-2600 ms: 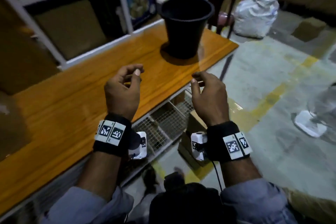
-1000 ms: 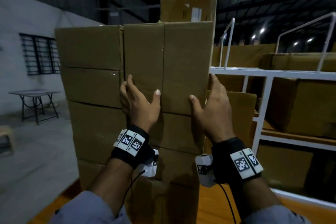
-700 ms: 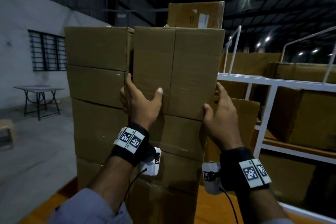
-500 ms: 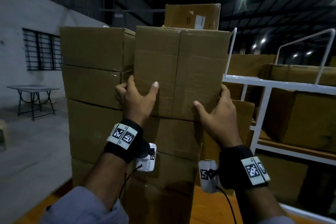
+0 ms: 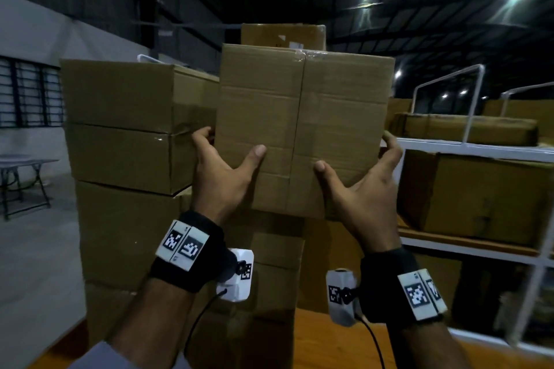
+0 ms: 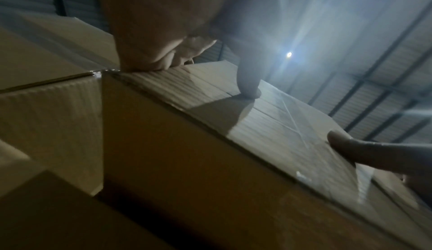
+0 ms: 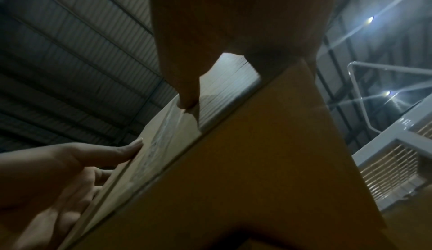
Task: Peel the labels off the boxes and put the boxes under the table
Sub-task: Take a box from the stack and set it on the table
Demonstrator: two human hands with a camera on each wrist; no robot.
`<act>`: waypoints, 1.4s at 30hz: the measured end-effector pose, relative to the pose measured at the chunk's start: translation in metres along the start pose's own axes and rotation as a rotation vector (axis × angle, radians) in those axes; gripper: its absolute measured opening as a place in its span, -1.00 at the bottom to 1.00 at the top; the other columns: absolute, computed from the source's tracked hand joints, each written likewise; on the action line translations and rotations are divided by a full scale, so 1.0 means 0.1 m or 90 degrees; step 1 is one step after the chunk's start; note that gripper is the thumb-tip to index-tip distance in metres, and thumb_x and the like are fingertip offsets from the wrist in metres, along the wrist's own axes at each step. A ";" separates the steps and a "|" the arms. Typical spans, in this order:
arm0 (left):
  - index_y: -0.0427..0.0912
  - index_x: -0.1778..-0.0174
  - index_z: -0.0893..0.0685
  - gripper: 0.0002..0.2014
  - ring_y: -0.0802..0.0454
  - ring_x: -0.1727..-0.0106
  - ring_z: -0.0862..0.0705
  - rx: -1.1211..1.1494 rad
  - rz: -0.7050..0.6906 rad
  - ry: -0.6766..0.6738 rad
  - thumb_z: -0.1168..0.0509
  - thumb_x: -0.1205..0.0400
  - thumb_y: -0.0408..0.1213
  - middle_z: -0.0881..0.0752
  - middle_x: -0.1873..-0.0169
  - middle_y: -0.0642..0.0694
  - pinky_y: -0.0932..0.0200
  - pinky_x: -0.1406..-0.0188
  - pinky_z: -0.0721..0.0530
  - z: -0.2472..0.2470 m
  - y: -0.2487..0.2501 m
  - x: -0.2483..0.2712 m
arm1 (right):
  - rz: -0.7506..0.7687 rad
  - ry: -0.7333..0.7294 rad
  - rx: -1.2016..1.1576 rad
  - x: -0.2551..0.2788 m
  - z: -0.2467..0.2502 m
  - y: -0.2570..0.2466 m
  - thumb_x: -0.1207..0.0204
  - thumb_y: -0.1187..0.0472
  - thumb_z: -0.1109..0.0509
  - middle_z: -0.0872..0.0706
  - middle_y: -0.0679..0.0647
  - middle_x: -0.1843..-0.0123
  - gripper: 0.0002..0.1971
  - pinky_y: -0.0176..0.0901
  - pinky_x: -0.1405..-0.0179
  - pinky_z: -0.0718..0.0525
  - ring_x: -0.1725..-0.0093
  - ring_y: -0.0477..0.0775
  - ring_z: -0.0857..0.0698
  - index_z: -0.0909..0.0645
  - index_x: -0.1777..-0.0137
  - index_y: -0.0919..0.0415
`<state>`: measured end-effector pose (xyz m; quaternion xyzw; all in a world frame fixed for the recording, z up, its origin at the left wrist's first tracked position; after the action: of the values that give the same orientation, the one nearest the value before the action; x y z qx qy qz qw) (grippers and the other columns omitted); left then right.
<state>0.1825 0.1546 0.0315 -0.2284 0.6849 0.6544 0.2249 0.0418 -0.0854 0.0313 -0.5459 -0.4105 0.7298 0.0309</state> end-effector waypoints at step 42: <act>-0.08 -0.76 0.45 0.40 -0.35 -0.68 -0.33 -0.403 0.067 -0.424 -0.67 -0.47 -0.05 -0.07 -0.78 -0.41 -0.08 -0.60 -0.24 -1.91 -0.06 4.11 | -0.357 -0.029 0.256 2.70 3.62 1.58 -0.03 0.19 -0.92 -0.57 -0.07 -0.26 0.00 -0.04 -0.20 -0.67 -0.33 0.06 -0.60 -0.30 -0.34 0.03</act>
<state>-0.1422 -0.0438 -0.2146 -0.0282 0.3527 0.8795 0.3182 -0.3009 -0.2614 -0.2529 -0.3786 -0.3933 0.7710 0.3281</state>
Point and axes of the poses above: each hand's wrist, its own x-axis away from the middle knuckle, its own z-axis out of the back of the hand, y = z × x, the point moved 8 cm from there along -x, towards the middle knuckle
